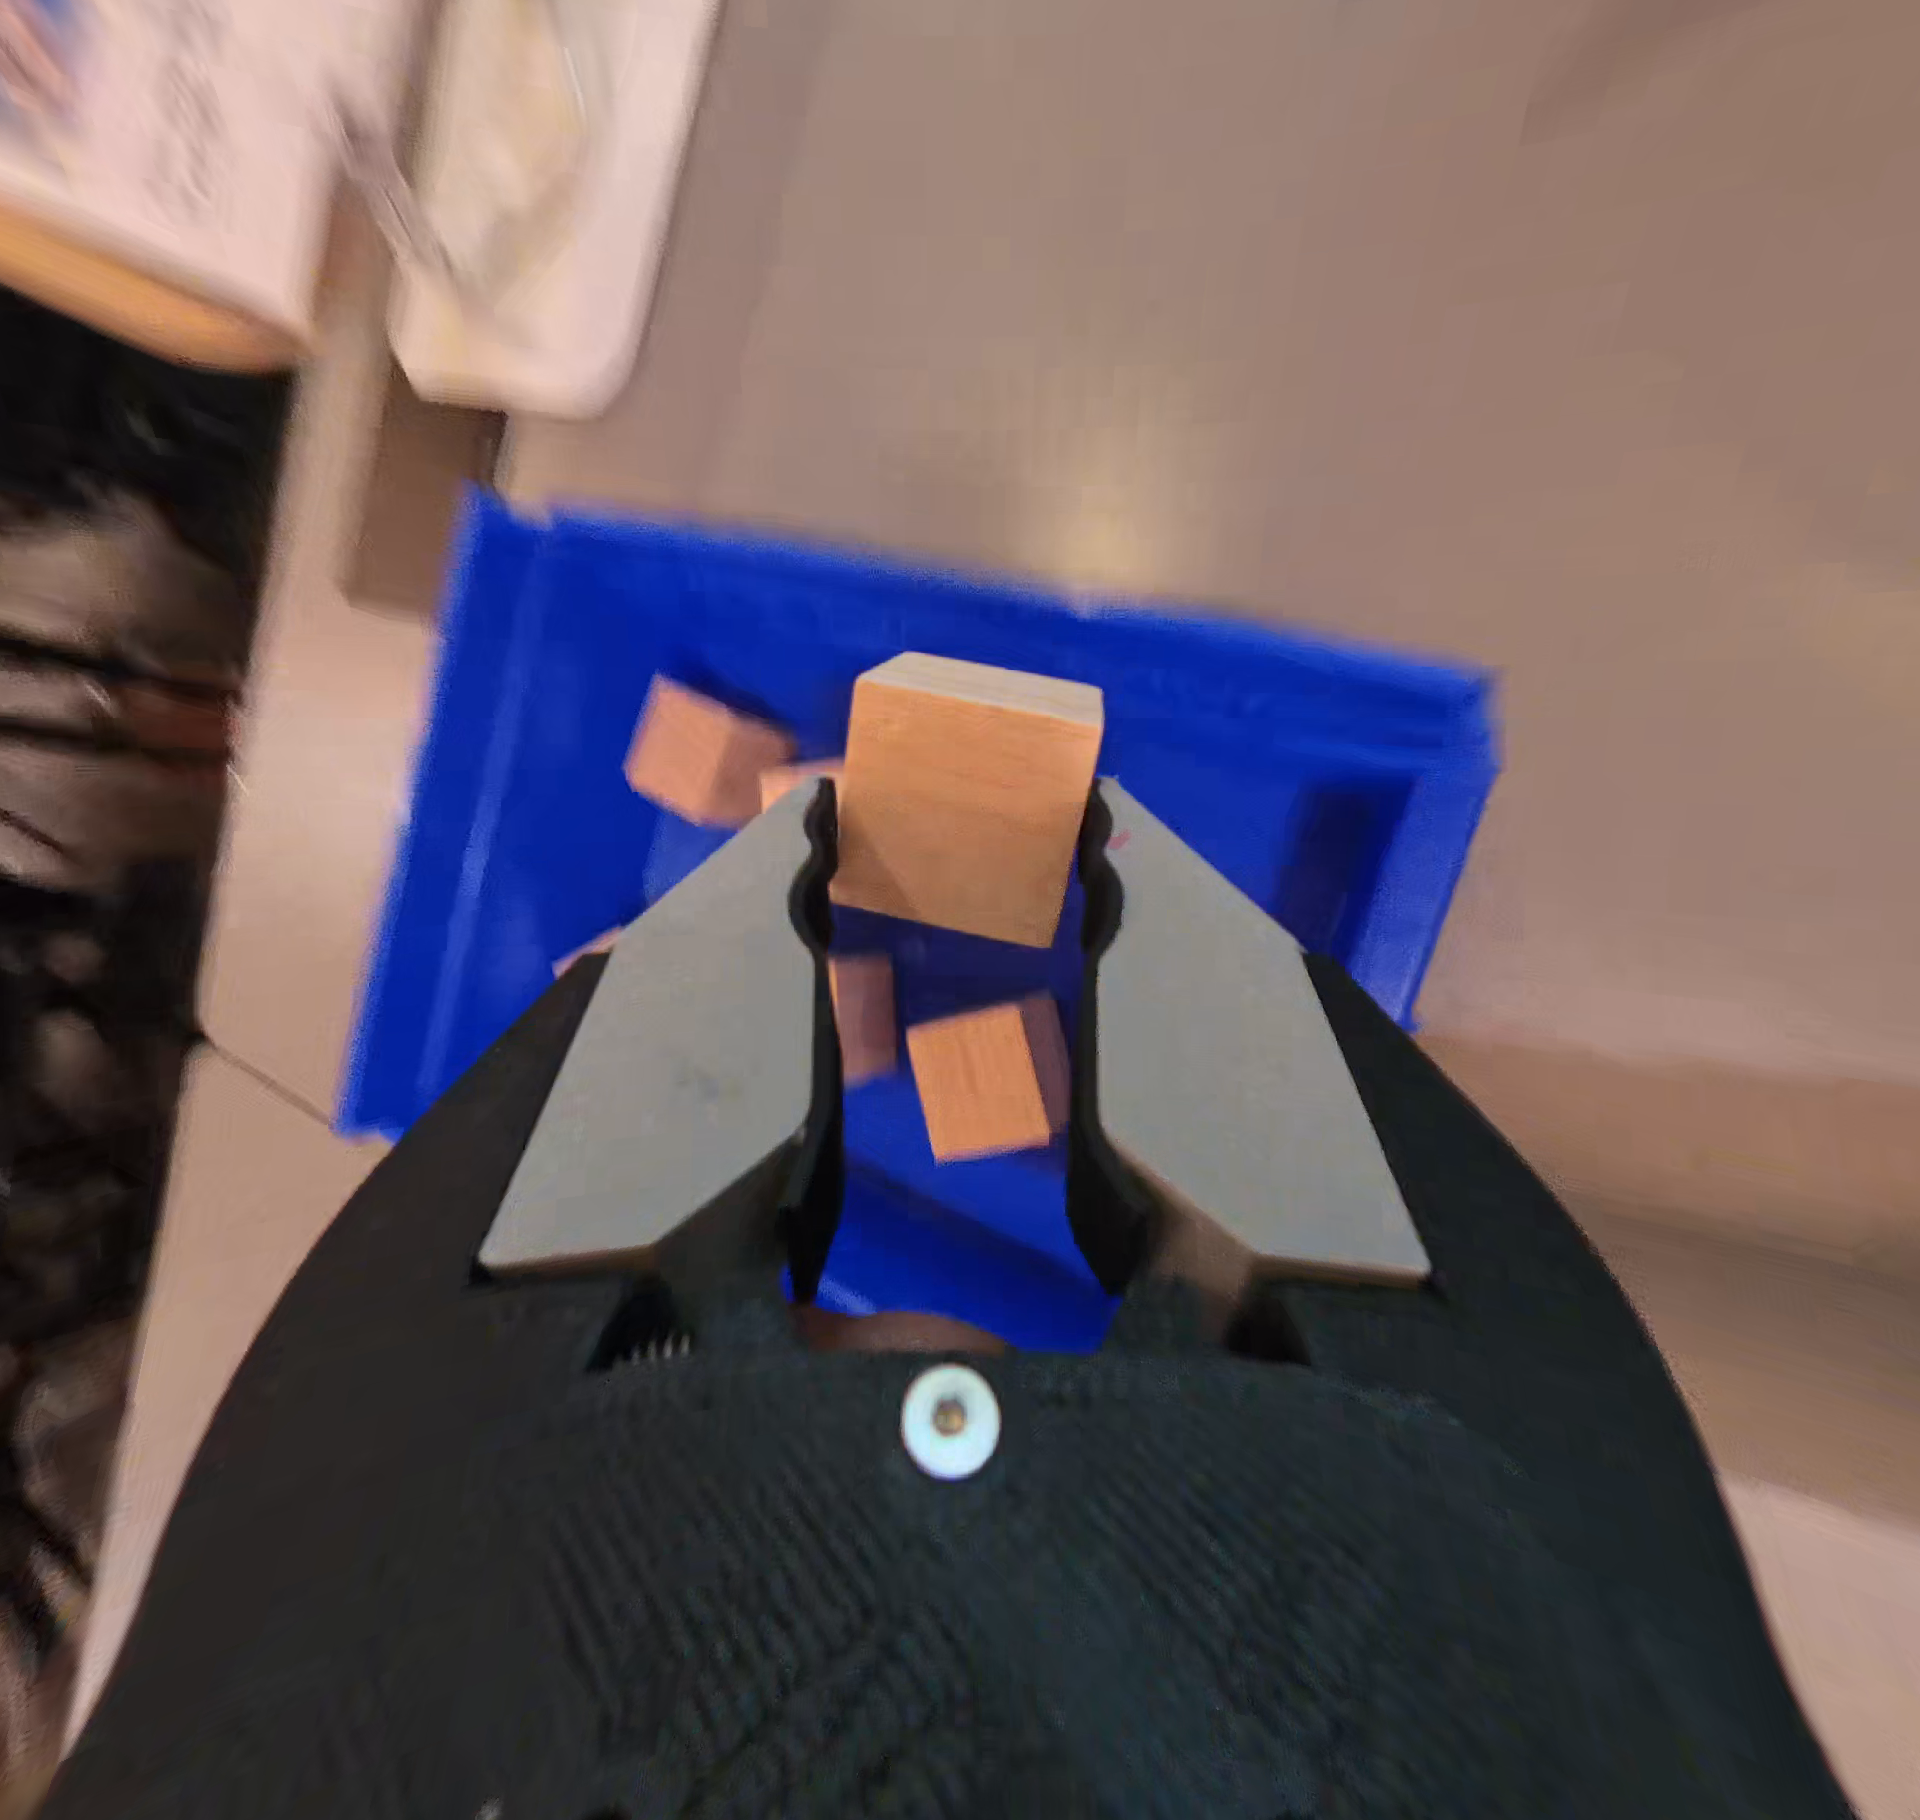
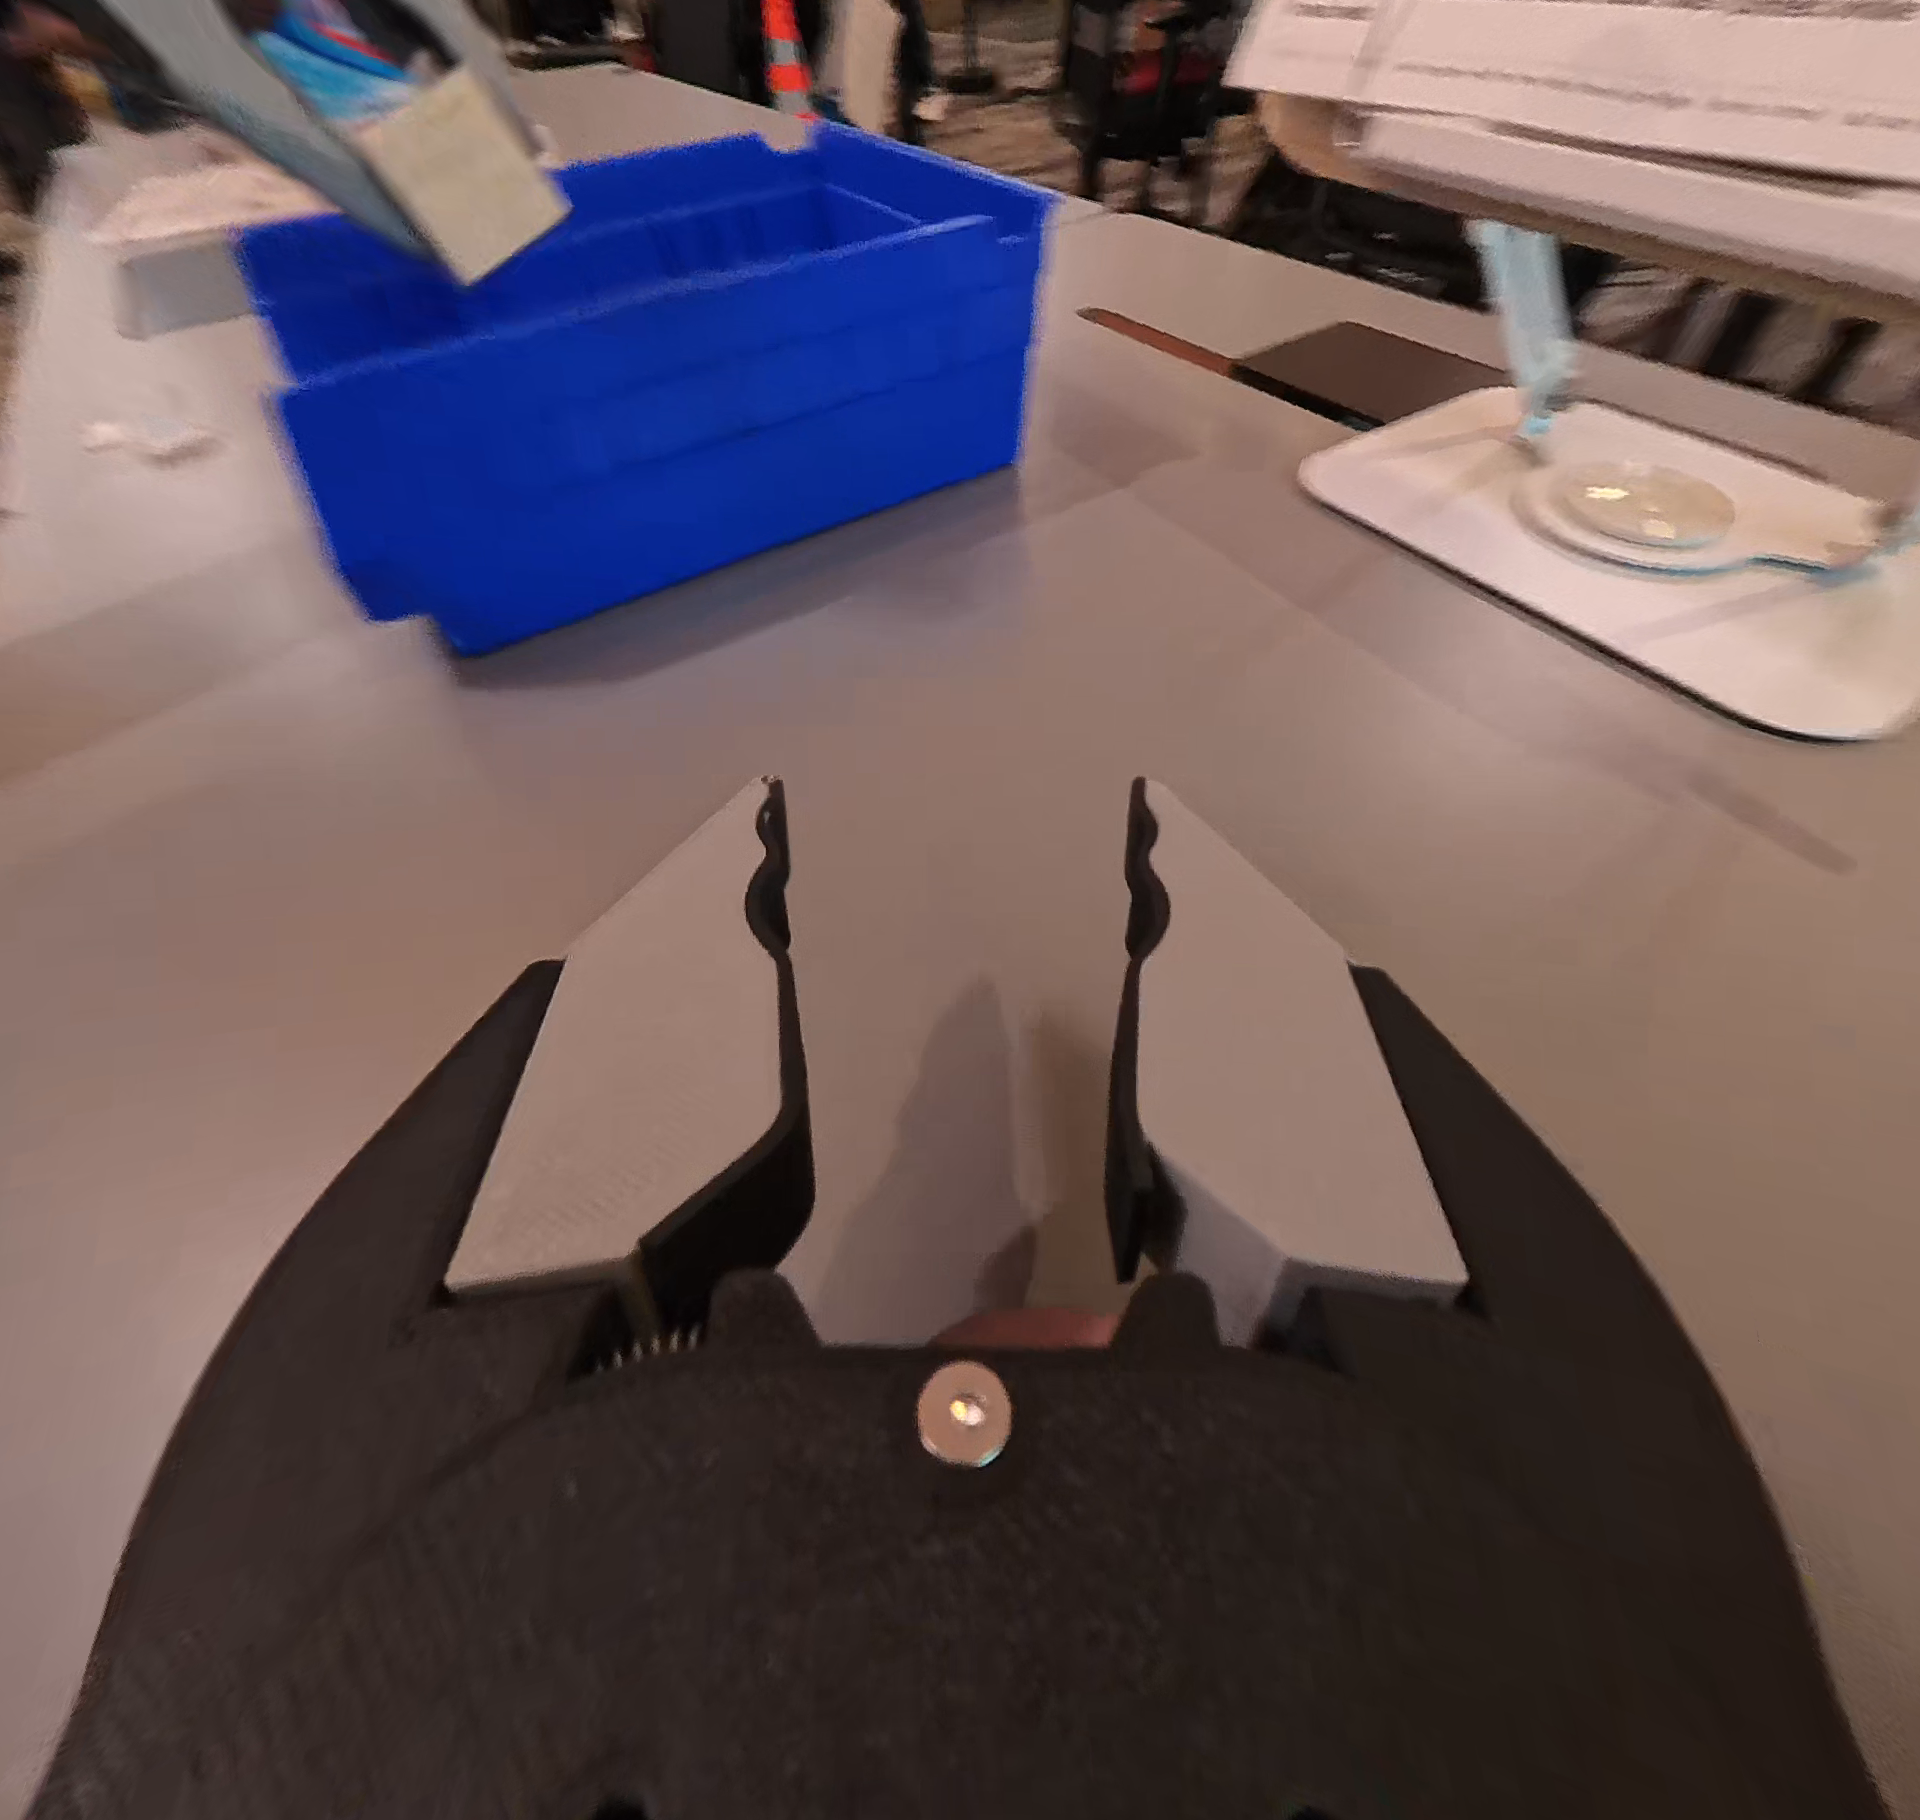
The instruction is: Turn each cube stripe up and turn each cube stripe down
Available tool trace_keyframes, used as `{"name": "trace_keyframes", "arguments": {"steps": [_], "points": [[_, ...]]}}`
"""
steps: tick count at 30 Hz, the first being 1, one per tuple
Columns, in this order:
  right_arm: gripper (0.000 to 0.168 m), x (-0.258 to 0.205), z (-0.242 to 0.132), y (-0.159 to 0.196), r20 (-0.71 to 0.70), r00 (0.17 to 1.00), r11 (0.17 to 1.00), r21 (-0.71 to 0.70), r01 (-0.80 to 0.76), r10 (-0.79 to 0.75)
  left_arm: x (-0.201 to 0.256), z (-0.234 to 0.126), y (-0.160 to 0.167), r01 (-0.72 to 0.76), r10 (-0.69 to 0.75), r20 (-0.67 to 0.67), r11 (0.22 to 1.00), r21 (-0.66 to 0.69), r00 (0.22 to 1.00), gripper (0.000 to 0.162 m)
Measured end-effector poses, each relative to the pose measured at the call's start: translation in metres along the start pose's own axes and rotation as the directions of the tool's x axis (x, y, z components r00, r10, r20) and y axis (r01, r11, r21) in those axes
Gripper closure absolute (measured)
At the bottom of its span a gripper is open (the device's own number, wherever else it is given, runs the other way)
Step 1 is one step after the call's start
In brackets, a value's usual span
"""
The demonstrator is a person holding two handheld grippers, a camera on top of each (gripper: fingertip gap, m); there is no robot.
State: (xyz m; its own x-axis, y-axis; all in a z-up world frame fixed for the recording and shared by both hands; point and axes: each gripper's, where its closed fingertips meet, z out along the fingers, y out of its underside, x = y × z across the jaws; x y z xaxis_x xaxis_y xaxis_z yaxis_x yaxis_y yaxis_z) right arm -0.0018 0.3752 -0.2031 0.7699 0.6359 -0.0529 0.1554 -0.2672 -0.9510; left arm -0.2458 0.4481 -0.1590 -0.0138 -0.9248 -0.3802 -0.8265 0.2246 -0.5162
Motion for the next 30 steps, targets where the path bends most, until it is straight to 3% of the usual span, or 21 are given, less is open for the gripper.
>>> {"name": "trace_keyframes", "arguments": {"steps": [2, 4, 6, 10, 14, 18, 22, 25, 30], "points": [[0.105, -0.036, -0.001, -0.005, 0.224, 0.972, 0.998, 0.000, -0.070, 0.068, 0.014, -0.021, -0.049, -0.089, 0.079, 0.054, 0.976, 0.198, 0.995, 0.116], [0.105, -0.075, -0.010, -0.014, 0.459, 0.876, 0.987, -0.008, -0.161, 0.147, 0.041, -0.034, -0.096, -0.199, 0.170, 0.112, 0.913, 0.357, 0.979, 0.116], [0.104, -0.100, -0.021, -0.028, 0.602, 0.779, 0.973, 0.011, -0.230, 0.177, 0.076, -0.039, -0.138, -0.282, 0.238, 0.152, 0.827, 0.487, 0.959, 0.116], [0.103, -0.127, -0.051, -0.050, 0.799, 0.562, 0.935, 0.001, -0.356, 0.213, 0.132, -0.025, -0.194, -0.399, 0.299, 0.264, 0.668, 0.628, 0.917, 0.117], [0.108, -0.123, -0.073, -0.068, 0.870, 0.438, 0.881, 0.007, -0.474, 0.229, 0.152, -0.007, -0.222, -0.433, 0.250, 0.354, 0.553, 0.712, 0.901, 0.117], [0.111, -0.113, -0.081, -0.076, 0.882, 0.409, 0.851, 0.018, -0.525, 0.234, 0.152, -0.004, -0.234, -0.433, 0.145, 0.415, 0.455, 0.778, 0.898, 0.117], [0.103, -0.116, -0.083, -0.077, 0.881, 0.417, 0.860, 0.022, -0.510, 0.224, 0.155, -0.007, -0.237, -0.424, 0.097, 0.422, 0.394, 0.816, 0.901, 0.117], [0.106, -0.123, -0.088, -0.079, 0.895, 0.395, 0.868, 0.018, -0.497, 0.208, 0.157, -0.002, -0.236, -0.456, 0.105, 0.453, 0.392, 0.799, 0.885, 0.118], [0.111, -0.137, -0.075, -0.068, 0.857, 0.477, 0.915, 0.017, -0.404, 0.194, 0.150, 0.013, -0.230, -0.452, 0.095, 0.459, 0.432, 0.780, 0.883, 0.117]]}}
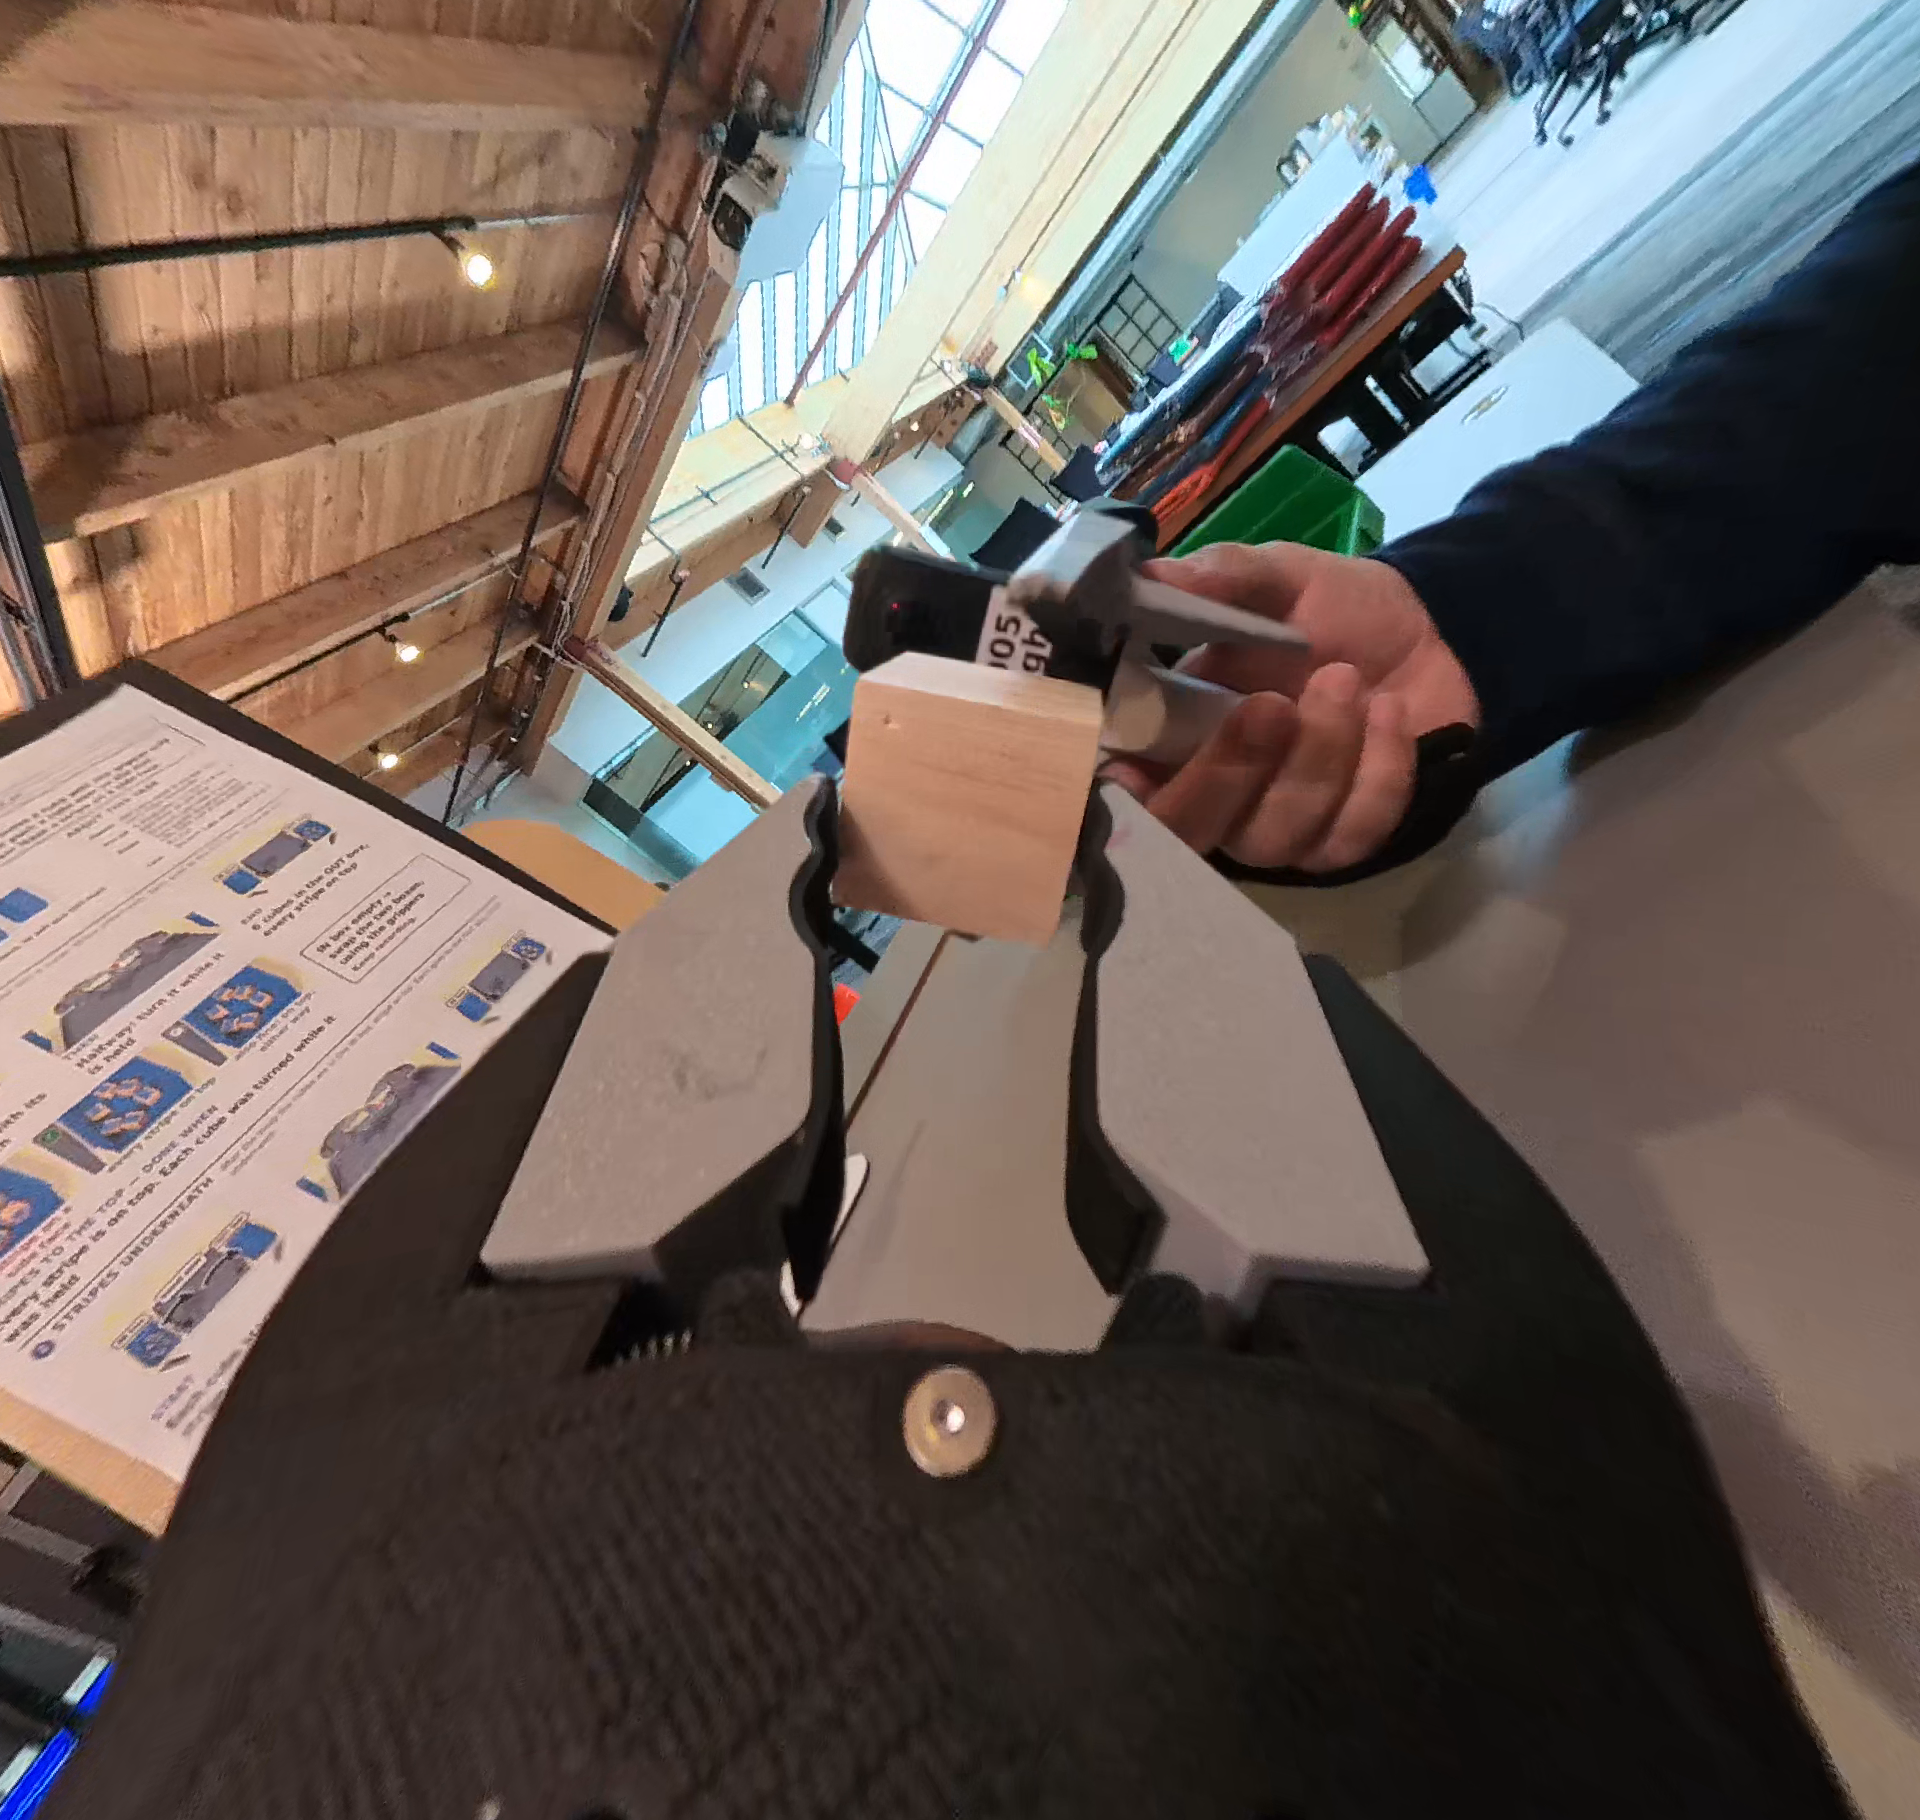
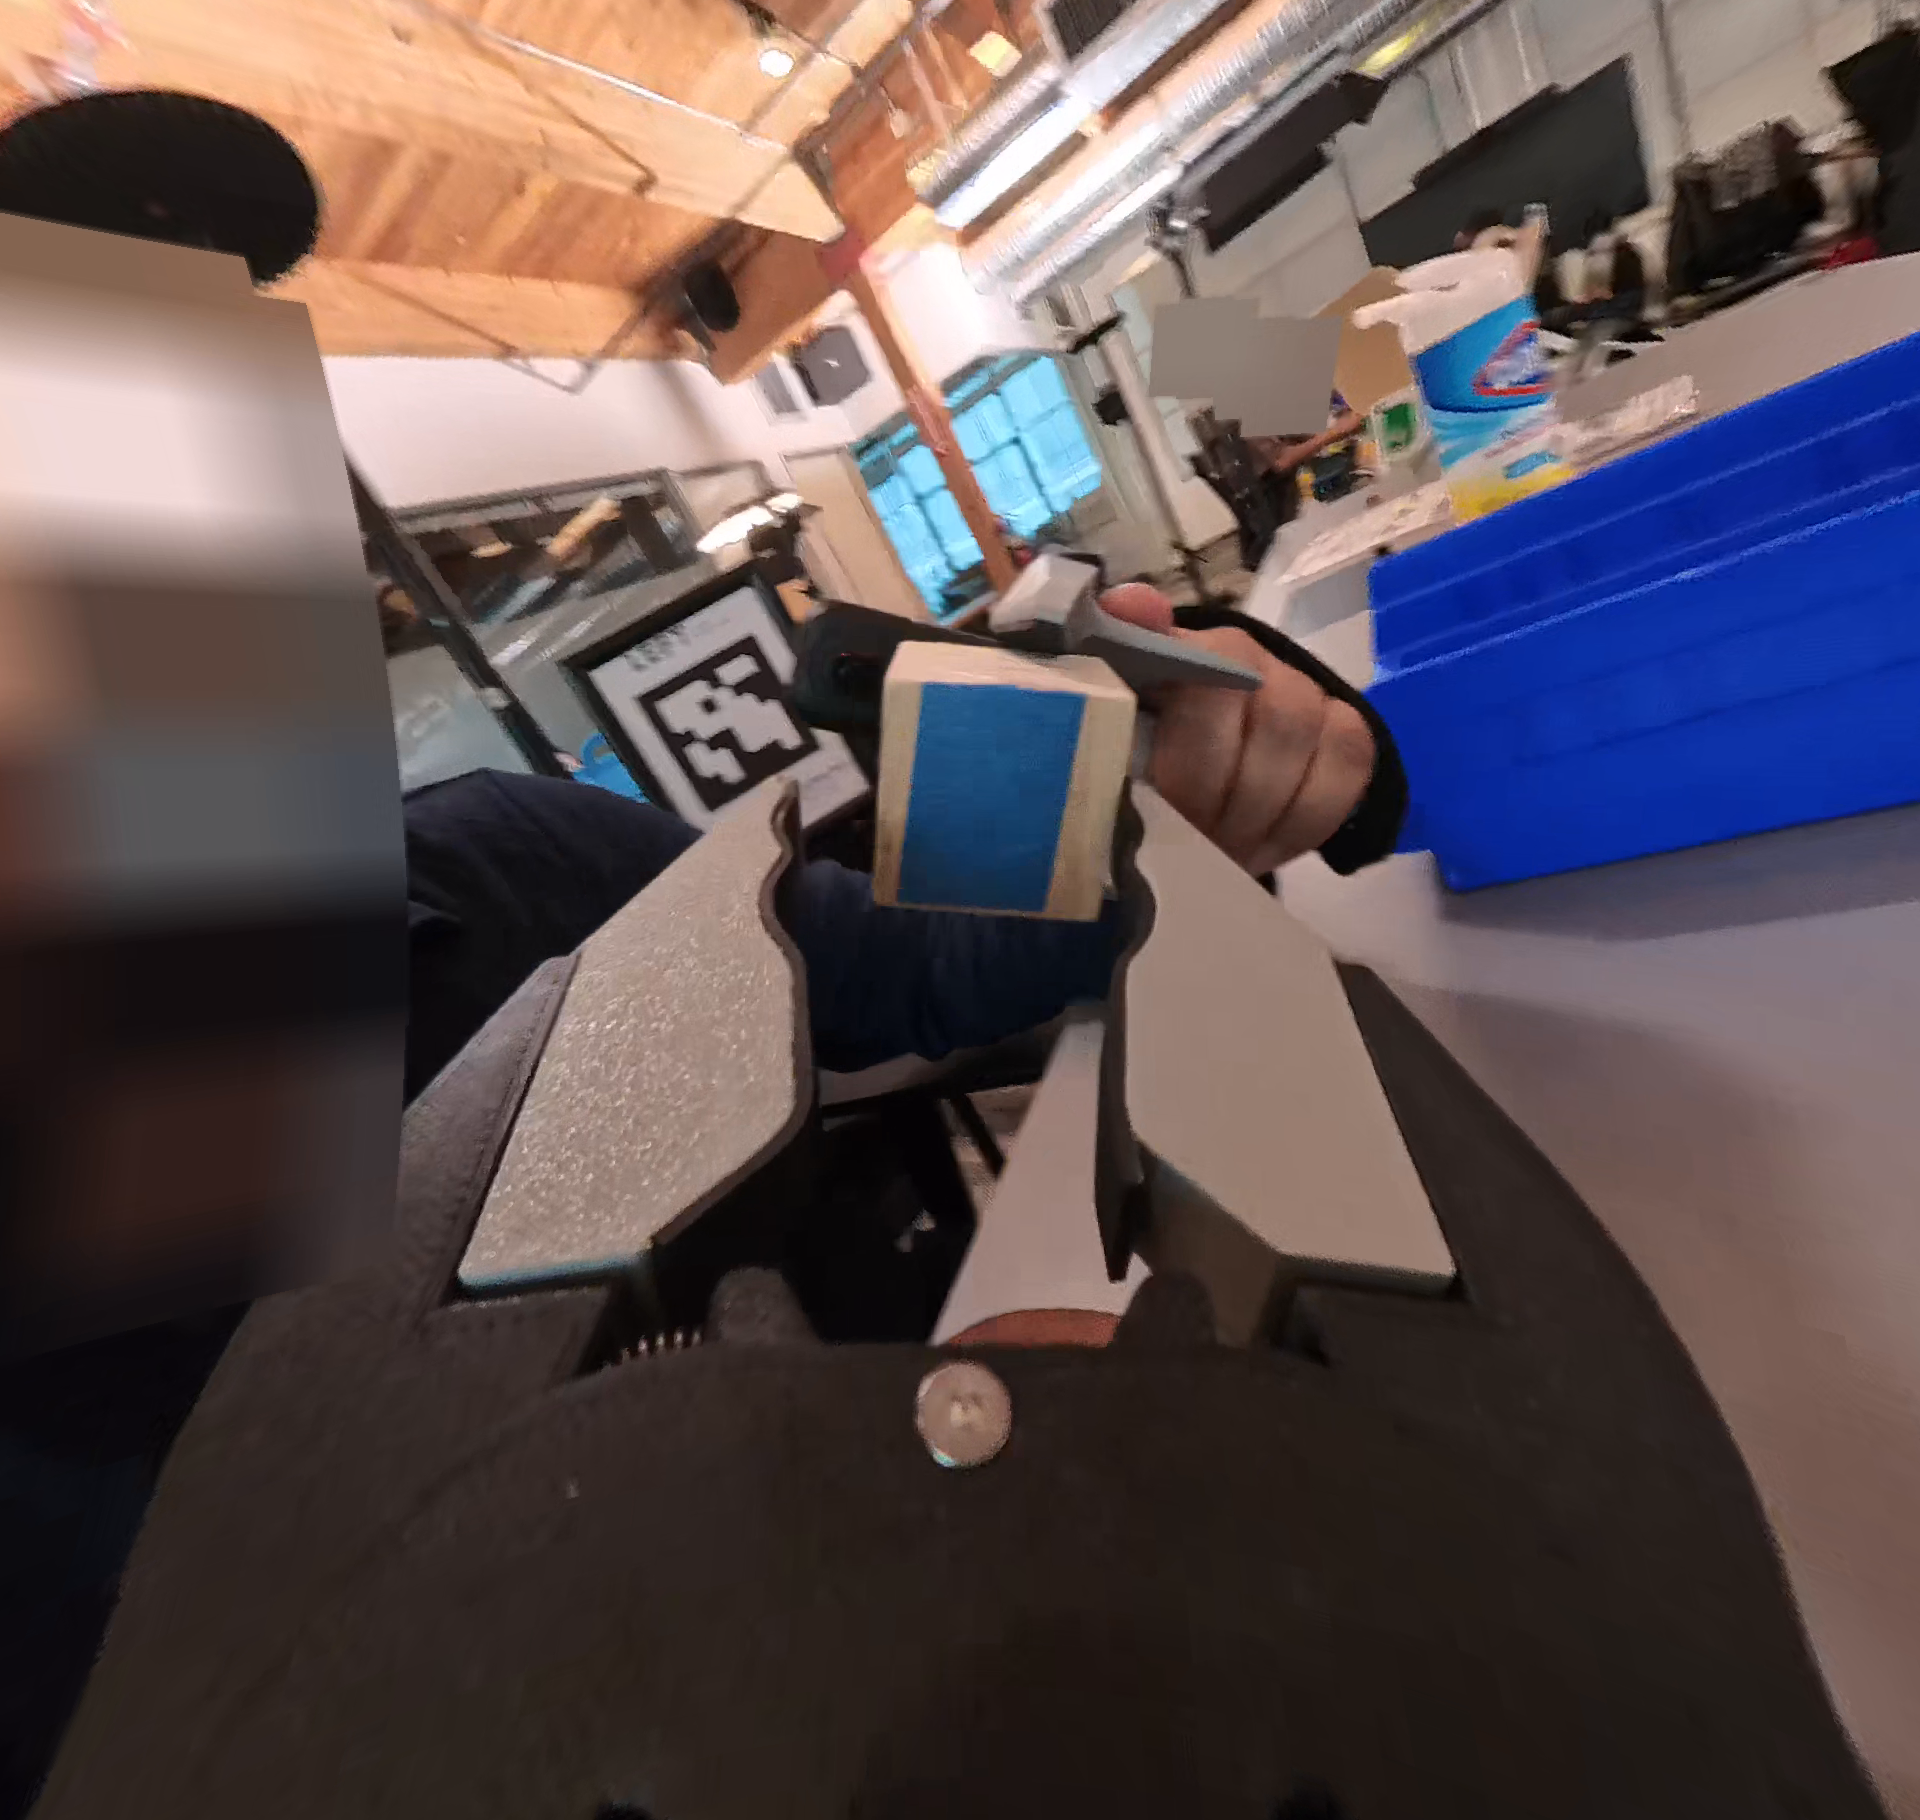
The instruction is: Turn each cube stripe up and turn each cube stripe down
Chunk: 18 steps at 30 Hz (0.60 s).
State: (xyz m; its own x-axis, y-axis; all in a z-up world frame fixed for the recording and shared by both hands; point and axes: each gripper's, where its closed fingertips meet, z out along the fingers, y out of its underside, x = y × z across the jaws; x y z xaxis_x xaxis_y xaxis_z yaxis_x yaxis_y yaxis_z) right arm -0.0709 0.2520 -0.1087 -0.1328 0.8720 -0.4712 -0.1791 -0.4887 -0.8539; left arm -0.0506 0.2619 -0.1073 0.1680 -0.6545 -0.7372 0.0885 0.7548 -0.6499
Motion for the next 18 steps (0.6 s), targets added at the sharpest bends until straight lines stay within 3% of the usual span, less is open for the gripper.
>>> {"name": "trace_keyframes", "arguments": {"steps": [2, 10, 13, 15, 18], "points": [[0.125, 0.014, -0.001, 0.005, -0.079, 0.997, 0.999, -0.028, 0.023, -0.025, 0.004, 0.000, 0.007, -0.003, 0.003, -0.014, 1.000, -0.030, 1.000, 0.117], [0.126, 0.043, -0.012, 0.005, -0.257, 0.964, 0.997, -0.053, 0.051, -0.063, 0.004, 0.001, 0.044, 0.037, -0.031, 0.040, 0.985, -0.170, 0.999, 0.114], [0.126, 0.053, -0.024, -0.003, -0.357, 0.929, 0.996, -0.040, 0.085, -0.094, -0.006, -0.002, 0.045, 0.061, -0.040, 0.127, 0.985, -0.162, 0.991, 0.093], [0.126, 0.059, -0.034, -0.010, -0.429, 0.893, 0.991, -0.044, 0.127, -0.133, -0.008, -0.003, 0.048, 0.109, -0.087, 0.130, 0.979, -0.170, 0.988, 0.092], [0.126, 0.060, -0.048, -0.020, -0.586, 0.767, 0.964, -0.112, 0.243, -0.261, -0.010, -0.005, 0.054, 0.160, -0.134, 0.148, 0.971, -0.176, 0.980, 0.094]]}}
